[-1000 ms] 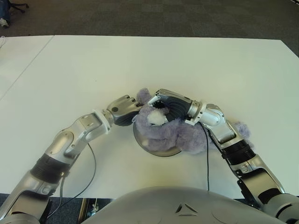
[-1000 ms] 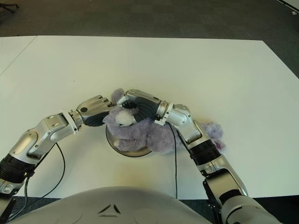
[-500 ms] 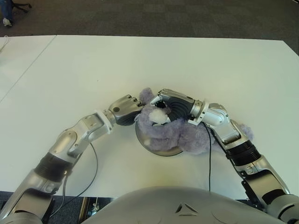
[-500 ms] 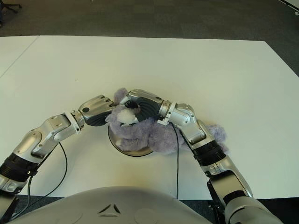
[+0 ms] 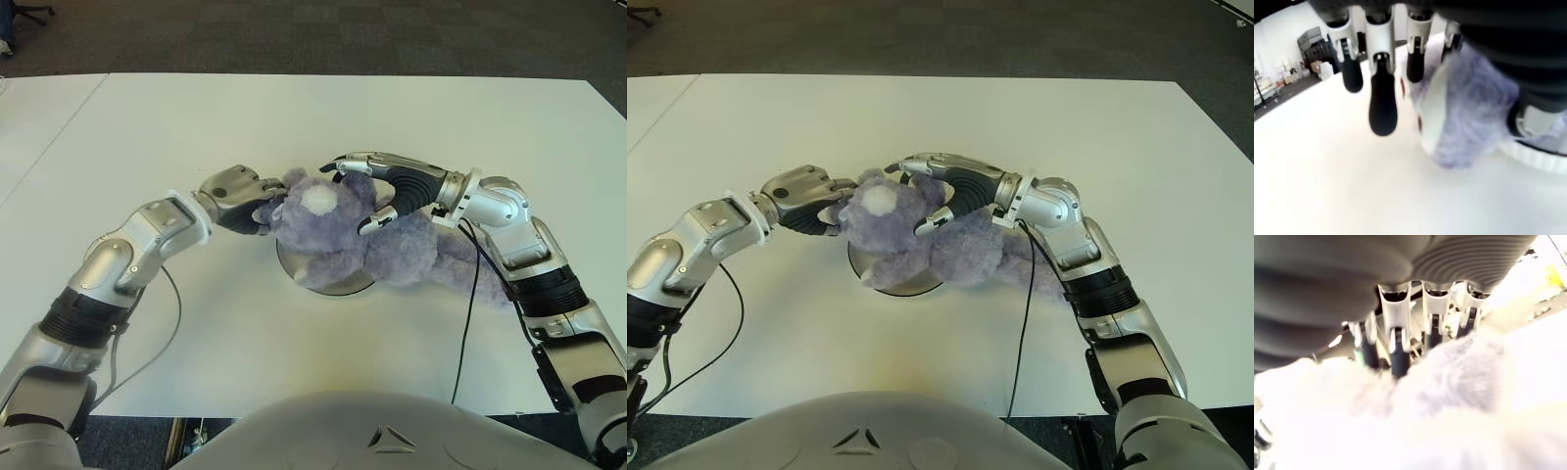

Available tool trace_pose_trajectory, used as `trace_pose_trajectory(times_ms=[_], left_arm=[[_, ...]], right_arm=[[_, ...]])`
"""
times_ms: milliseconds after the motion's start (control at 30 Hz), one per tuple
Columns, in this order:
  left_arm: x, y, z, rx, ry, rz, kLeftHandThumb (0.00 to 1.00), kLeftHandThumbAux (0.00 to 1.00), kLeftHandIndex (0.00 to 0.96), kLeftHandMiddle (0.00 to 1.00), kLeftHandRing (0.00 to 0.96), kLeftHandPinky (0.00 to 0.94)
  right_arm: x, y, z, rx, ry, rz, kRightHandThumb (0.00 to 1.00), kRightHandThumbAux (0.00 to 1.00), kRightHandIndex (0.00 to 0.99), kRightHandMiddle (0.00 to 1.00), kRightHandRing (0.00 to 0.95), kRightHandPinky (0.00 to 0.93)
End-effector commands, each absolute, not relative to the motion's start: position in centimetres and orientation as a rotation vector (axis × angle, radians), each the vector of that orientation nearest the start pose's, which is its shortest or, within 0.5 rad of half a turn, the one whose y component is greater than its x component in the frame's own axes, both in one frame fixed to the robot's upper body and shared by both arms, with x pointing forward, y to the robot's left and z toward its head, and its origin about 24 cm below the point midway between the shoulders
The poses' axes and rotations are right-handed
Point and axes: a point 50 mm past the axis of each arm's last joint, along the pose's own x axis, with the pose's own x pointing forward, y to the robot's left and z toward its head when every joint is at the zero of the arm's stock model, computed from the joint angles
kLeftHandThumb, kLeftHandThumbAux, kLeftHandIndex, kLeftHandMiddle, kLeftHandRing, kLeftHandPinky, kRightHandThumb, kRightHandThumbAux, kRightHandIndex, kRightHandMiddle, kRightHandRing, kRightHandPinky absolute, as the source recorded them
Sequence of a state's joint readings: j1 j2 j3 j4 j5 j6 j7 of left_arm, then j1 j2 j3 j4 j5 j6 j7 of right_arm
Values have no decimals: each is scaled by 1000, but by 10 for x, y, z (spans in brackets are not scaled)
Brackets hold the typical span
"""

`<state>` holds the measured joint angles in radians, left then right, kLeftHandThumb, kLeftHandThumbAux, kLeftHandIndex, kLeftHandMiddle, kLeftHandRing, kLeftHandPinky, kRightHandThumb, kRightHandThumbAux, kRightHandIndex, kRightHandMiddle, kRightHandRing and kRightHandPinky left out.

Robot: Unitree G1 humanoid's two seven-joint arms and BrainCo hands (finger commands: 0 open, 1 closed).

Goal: Put the doll into the plate.

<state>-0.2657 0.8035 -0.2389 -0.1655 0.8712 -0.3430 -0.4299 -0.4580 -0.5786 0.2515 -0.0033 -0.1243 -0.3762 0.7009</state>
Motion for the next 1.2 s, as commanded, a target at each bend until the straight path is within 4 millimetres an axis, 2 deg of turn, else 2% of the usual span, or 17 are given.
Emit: trace_pose_trajectory(times_ms=[33,133,233,400,767,867,967,1200], left_arm=[[268,176,146,1769,-361,-691,204,336,0,0,0,0],[269,177,151,1746,-364,-695,203,319,0,0,0,0],[270,177,155,1726,-367,-704,192,257,0,0,0,0],[274,176,160,1690,-376,-722,209,229,0,0,0,0],[285,177,167,1652,-376,-739,218,196,0,0,0,0],[292,183,171,1639,-347,-741,237,195,0,0,0,0],[298,188,176,1628,-326,-741,299,212,0,0,0,0],[310,207,194,1545,-316,-659,382,234,0,0,0,0]], right_arm=[[296,-132,183,-947,-534,961,147,324,0,0,0,0],[302,-135,192,-934,-559,939,155,325,0,0,0,0],[309,-138,204,-926,-584,915,149,329,0,0,0,0],[319,-148,224,-940,-606,878,123,323,0,0,0,0],[330,-168,226,-967,-552,850,82,277,0,0,0,0],[335,-175,229,-972,-526,831,78,272,0,0,0,0],[338,-179,234,-962,-512,817,73,274,0,0,0,0],[357,-205,258,-848,-441,723,96,289,0,0,0,0]])
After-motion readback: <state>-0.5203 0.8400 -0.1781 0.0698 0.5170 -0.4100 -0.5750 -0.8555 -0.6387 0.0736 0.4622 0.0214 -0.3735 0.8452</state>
